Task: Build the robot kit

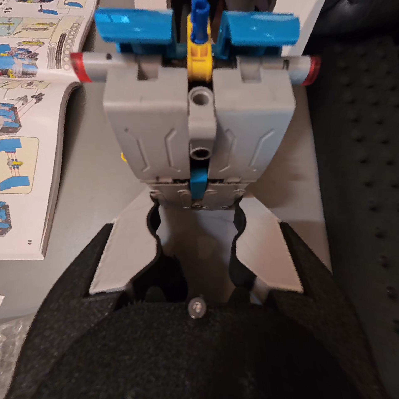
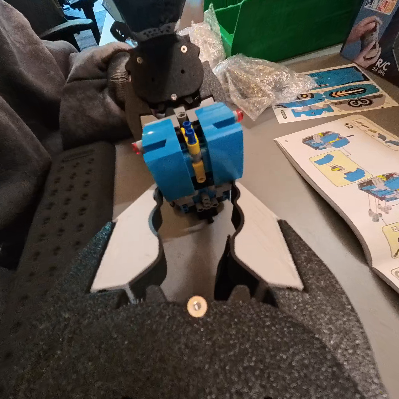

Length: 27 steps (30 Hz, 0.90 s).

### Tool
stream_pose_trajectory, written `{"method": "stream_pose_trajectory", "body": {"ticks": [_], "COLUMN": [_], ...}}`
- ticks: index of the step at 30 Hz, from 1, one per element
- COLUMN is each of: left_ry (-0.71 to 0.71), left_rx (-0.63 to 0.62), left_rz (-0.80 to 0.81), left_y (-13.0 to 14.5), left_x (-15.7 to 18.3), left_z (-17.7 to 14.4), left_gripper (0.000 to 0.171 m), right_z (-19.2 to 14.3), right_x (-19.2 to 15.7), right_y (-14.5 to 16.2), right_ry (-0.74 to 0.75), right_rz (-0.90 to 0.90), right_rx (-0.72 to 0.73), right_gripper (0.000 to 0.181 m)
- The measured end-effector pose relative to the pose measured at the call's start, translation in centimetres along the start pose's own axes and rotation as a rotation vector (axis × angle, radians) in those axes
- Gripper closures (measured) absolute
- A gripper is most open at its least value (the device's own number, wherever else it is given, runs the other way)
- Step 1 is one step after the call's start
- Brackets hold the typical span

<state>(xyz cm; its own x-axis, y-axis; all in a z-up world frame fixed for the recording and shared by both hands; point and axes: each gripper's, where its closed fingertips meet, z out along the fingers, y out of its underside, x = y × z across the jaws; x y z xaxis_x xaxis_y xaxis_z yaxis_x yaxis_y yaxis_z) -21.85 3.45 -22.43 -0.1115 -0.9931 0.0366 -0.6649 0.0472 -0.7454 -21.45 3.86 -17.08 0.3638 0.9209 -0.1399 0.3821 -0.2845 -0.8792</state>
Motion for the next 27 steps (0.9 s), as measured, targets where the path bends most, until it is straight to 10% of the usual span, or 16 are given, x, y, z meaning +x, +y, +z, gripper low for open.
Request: {"method": "stream_pose_trajectory", "body": {"ticks": [17,27], "left_ry": [0.053,0.084], "left_rx": [-0.054,0.065], "left_rz": [0.005,-0.054], "left_y": [1.6,0.4], "left_x": [0.6,-0.3], "left_z": [-1.0,-4.2], "left_gripper": [0.097,0.097], "right_z": [-1.2,-2.4], "right_x": [-0.2,6.5], "right_y": [0.5,4.8], "right_ry": [0.005,0.284], "right_rz": [-0.013,0.247], "right_rx": [-0.02,-0.186], "right_gripper": [0.121,0.149]}}
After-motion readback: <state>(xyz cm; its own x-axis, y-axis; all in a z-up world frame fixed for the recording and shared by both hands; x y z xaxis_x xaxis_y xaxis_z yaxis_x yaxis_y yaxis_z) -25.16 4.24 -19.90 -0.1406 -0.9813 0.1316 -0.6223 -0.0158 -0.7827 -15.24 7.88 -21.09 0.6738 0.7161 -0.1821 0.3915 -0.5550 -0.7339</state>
